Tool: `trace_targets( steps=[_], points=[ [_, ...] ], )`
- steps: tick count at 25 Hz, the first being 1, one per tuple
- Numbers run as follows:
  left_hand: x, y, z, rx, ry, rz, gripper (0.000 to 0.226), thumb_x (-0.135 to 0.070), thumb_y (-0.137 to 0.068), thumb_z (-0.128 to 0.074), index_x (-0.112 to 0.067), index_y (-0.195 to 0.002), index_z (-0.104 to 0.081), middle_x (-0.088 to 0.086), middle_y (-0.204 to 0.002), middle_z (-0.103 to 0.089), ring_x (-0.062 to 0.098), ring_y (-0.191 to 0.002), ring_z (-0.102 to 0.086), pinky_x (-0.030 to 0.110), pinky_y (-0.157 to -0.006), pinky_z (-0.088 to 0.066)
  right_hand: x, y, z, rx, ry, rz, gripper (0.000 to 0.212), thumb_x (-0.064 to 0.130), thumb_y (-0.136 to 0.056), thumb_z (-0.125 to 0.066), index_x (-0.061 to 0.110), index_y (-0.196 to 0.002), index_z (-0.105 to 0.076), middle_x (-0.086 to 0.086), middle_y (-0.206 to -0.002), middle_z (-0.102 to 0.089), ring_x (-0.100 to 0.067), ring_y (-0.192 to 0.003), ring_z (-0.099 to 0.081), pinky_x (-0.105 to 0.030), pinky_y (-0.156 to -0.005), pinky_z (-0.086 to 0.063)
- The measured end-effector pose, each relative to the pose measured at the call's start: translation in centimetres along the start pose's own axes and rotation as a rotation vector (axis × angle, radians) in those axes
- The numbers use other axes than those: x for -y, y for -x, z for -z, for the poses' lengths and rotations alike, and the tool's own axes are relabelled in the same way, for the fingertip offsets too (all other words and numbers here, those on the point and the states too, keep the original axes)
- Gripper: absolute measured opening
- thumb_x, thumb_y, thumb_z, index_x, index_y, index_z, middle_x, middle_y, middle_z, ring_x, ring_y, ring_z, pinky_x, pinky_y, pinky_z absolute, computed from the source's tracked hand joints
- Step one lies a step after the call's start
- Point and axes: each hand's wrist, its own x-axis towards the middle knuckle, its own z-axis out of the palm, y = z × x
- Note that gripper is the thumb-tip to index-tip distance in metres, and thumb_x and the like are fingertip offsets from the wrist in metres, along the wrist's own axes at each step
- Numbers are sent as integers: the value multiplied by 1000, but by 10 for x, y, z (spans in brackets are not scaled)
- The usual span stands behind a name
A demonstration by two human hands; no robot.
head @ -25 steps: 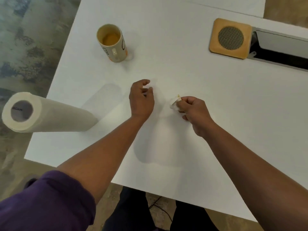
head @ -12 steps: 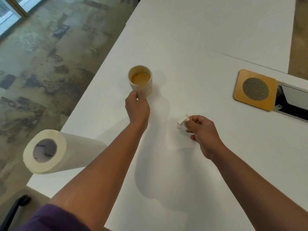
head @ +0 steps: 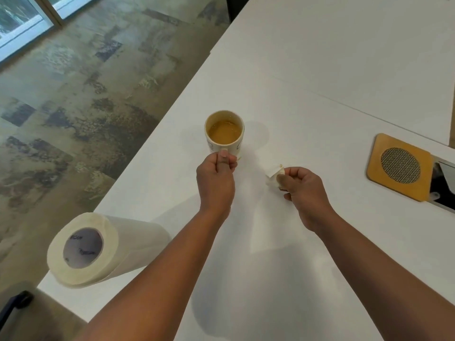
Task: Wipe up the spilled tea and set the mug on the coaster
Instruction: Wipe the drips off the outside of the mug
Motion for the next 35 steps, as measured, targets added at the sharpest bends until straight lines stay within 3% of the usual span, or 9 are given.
trace_targets(
  steps=[5, 9, 11, 15, 18, 23, 30, 33, 35],
  points=[
    [-12, 8, 17, -86, 11, -90, 31, -23, -106, -50, -23, -83, -71, -6, -82, -73, 8, -82, -69, 18, -78, -57, 28, -35, -26, -13, 325, 216, 5, 30, -86, -64, 27, -89, -66, 19, -67, -62, 1, -56, -53, -20, -53, -42],
    [-9, 11, 28, -145, 5, -78, 28, -23, -106, -49, -22, -87, -70, -4, -85, -73, 12, -85, -69, 17, -80, -57, 49, -73, -56, 76, 846, 569, 26, 21, -86, -54, 20, -107, -70, -3, -99, -70, -23, -90, -62, -38, -78, -51],
    [-7, 12, 33, -171, 6, -66, 29, -23, -106, -49, -24, -87, -70, -5, -85, -73, 11, -86, -70, 15, -80, -57, 57, -94, -71, 66, 973, 623, 23, 14, -87, -53, 13, -105, -69, -11, -98, -69, -33, -92, -62, -42, -77, -52],
    [-5, 17, 42, -201, -9, -69, 31, -24, -107, -48, -29, -87, -71, -11, -85, -73, 7, -87, -69, 13, -79, -57, 72, -123, -95, 3, 1058, 621, 23, 8, -83, -54, 13, -100, -69, -7, -97, -72, -32, -89, -63, -37, -71, -48],
    [-4, 20, 45, -216, -12, -82, 28, -25, -106, -48, -27, -91, -72, -9, -88, -73, 7, -89, -69, 14, -81, -57, 77, -128, -113, 72, 1117, 613, 23, 10, -86, -56, 15, -102, -73, -7, -103, -72, -31, -96, -63, -35, -75, -45],
    [-5, 17, 46, -218, -18, -103, 30, -24, -106, -48, -31, -87, -70, -10, -86, -73, 9, -90, -69, 14, -80, -57, 73, -103, -146, 385, 1173, 808, 15, 8, -84, -57, 15, -72, -63, -9, -76, -67, -28, -68, -55, -33, -60, -35],
    [-1, 17, 47, -229, -30, -52, 29, -26, -107, -47, -29, -89, -70, -13, -85, -73, 8, -89, -69, 18, -83, -58, 79, -93, -113, 787, 1455, 934, 24, -5, -82, -53, 11, -88, -71, 0, -106, -68, -23, -96, -55, -38, -79, -50],
    [0, 20, 46, -224, -36, -25, 28, -28, -106, -47, -25, -93, -72, -9, -91, -74, 10, -91, -70, 24, -88, -59, 91, -99, -90, 828, 1557, 824, 26, -4, -79, -58, 14, -90, -73, 0, -105, -69, -23, -96, -58, -35, -80, -50],
    [0, 23, 45, -212, -34, -26, 28, -28, -106, -47, -22, -95, -72, -7, -92, -74, 12, -91, -70, 26, -89, -59, 98, -107, -69, 739, 1367, 613, 25, -3, -83, -61, 14, -95, -75, 1, -98, -71, -20, -94, -63, -30, -79, -49]
  ],
)
